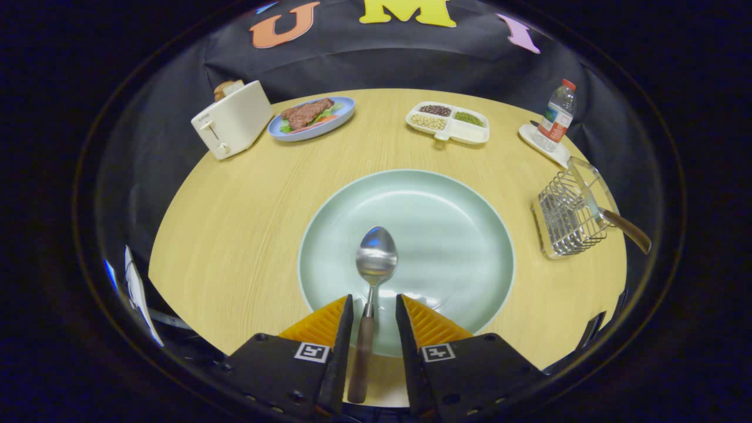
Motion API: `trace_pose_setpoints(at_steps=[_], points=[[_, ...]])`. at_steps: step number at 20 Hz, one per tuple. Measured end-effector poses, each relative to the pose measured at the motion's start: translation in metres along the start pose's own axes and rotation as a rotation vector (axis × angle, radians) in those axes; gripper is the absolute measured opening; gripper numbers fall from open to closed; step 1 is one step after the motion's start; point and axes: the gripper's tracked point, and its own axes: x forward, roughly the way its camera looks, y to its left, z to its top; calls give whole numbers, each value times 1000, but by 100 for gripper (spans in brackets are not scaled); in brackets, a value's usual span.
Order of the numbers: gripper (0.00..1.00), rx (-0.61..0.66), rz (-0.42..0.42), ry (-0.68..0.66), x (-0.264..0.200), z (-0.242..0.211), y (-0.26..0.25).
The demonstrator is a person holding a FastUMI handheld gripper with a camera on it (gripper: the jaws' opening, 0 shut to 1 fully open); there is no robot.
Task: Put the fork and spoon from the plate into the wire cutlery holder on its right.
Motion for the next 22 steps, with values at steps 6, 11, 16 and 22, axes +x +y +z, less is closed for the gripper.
trace_pose_setpoints(at_steps=[6, 11, 16, 22], points=[[9, 7, 22, 36, 7, -5, 7], [1, -11, 25, 36, 5, -6, 7], [1, -13, 27, -4, -9, 3, 1], [1, -31, 37, -75, -47, 18, -17]])
